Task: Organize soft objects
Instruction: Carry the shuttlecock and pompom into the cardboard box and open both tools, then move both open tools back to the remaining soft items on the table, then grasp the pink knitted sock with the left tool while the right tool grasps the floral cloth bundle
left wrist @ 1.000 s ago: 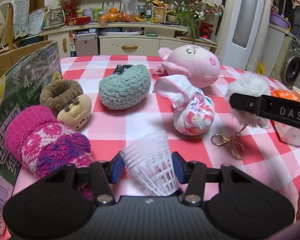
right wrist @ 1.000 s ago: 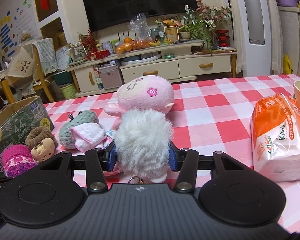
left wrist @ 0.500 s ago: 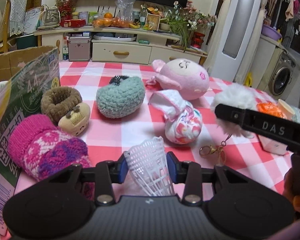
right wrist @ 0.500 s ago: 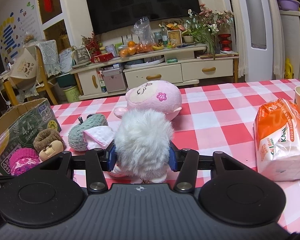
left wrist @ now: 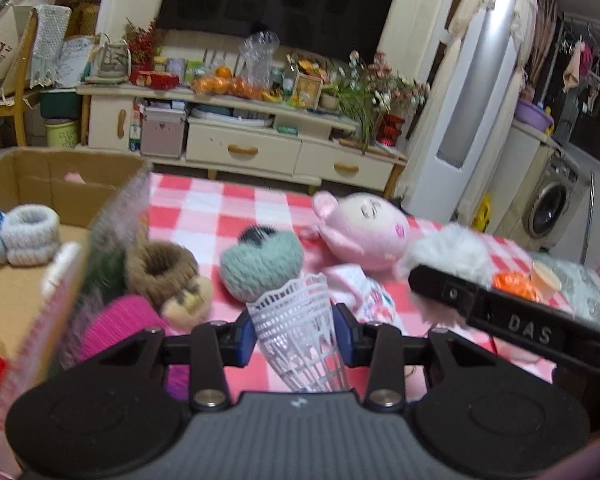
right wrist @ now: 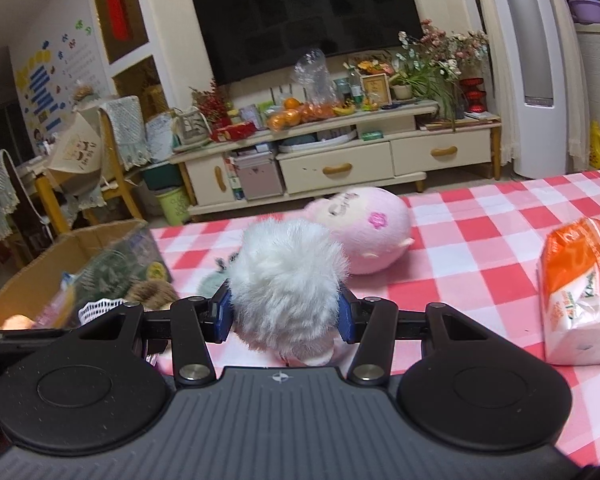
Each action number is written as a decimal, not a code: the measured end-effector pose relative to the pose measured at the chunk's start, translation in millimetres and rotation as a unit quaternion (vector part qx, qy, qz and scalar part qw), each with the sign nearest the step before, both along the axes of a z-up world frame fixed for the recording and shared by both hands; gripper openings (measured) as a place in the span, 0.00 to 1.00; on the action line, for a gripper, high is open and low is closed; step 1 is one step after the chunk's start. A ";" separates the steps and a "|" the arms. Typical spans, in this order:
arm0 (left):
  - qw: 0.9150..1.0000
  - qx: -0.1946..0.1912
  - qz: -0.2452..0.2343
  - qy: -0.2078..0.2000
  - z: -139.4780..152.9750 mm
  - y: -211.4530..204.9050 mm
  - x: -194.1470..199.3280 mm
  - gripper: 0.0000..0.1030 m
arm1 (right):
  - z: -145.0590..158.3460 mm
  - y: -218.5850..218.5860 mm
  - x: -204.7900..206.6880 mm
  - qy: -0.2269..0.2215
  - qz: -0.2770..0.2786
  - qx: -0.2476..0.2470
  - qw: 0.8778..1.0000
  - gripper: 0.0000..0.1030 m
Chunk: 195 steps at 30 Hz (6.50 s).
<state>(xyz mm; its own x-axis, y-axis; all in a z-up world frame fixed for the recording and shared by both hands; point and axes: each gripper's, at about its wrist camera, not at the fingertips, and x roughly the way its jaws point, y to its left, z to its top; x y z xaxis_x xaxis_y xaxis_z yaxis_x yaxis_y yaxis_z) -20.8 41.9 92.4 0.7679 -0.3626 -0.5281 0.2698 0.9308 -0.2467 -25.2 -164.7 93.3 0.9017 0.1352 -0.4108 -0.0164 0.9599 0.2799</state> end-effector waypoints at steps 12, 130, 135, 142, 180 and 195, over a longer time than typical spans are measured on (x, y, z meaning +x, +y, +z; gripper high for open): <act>0.996 -0.021 0.079 -0.038 32.7 74.6 7.0 0.37 | 46.1 60.4 2.7 -0.029 0.070 0.014 0.997 0.60; 0.988 0.148 0.052 -0.003 3.3 3.1 8.3 0.99 | 14.4 32.9 -27.8 -0.013 -0.052 -0.005 0.999 1.00; 0.987 0.156 0.038 -0.004 0.4 -7.6 5.3 0.99 | 12.2 17.3 -30.5 -0.009 -0.082 0.004 0.997 1.00; 0.984 0.167 0.051 -0.011 -7.0 -18.6 -5.8 0.99 | 1.3 7.7 -30.3 0.008 -0.107 0.018 0.994 1.00; 0.972 0.138 0.177 0.067 -60.5 -27.0 36.6 0.96 | -52.5 21.8 52.6 0.103 -0.006 -0.038 0.994 1.00; 0.971 0.133 0.170 0.102 -67.2 -15.5 45.2 0.67 | -51.6 24.4 52.5 0.091 0.015 -0.044 0.995 0.83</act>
<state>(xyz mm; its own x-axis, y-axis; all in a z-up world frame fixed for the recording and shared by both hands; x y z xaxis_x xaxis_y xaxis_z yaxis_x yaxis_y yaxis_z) 24.4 26.4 25.2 0.6888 0.0648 -0.7221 -0.0944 0.9955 -0.0006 27.3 -140.3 41.7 0.8071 0.1176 -0.5785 -0.0027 0.9807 0.1956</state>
